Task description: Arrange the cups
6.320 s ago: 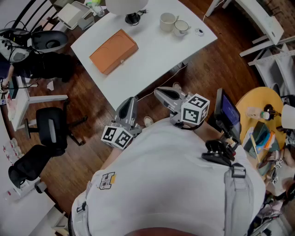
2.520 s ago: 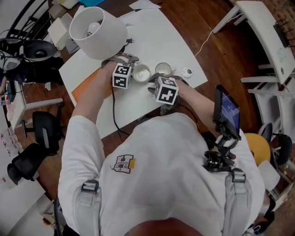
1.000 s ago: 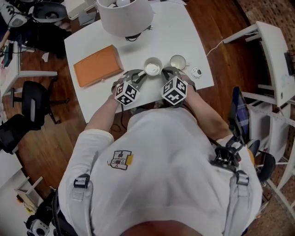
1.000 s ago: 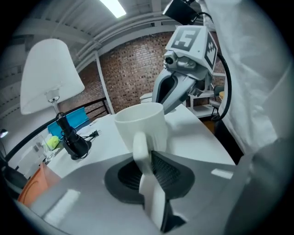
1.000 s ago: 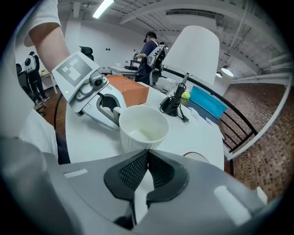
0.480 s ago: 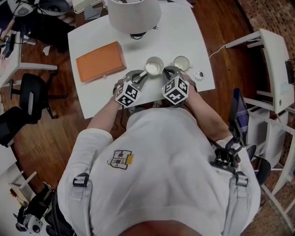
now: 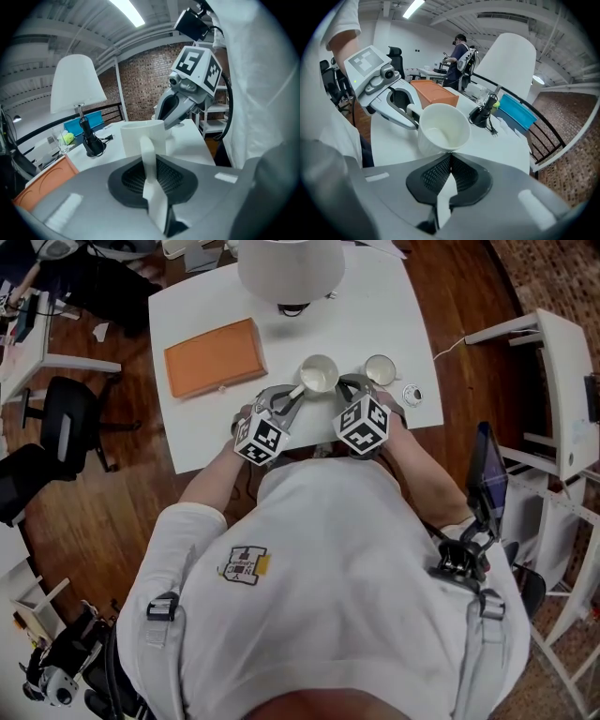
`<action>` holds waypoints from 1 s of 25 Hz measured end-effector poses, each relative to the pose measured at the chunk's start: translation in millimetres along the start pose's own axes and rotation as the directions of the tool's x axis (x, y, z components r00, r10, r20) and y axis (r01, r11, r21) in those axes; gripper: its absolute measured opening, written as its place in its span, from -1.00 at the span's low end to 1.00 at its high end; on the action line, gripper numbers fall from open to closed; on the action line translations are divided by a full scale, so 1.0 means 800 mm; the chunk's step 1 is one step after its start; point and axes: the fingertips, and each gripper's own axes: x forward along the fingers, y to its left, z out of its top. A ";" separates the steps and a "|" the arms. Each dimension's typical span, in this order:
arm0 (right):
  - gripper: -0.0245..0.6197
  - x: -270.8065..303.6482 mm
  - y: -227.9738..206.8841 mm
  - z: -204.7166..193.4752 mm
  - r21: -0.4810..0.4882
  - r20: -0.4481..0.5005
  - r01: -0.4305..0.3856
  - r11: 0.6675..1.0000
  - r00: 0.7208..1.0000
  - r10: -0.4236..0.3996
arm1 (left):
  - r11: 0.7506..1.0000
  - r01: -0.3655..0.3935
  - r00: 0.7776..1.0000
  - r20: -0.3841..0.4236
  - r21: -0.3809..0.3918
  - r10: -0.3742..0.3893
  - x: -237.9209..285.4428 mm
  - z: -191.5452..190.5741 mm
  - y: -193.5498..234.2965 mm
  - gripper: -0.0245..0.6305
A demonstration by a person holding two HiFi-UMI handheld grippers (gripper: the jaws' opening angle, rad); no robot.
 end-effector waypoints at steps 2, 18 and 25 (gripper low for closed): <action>-0.92 -0.007 -0.002 0.016 -0.020 0.023 0.009 1.000 1.000 -0.008 | 1.000 -0.020 1.000 0.023 0.001 0.020 -0.012 0.007 0.006 -0.82; -0.92 -0.015 0.037 0.269 -0.236 0.288 0.028 0.971 0.957 0.042 | 0.949 -0.314 0.943 0.101 -0.038 0.317 -0.188 0.010 0.136 -0.82; -0.92 0.060 0.082 0.340 -0.253 0.283 -0.060 0.966 0.950 0.133 | 0.935 -0.349 0.934 0.058 -0.067 0.353 -0.204 -0.039 0.179 -0.89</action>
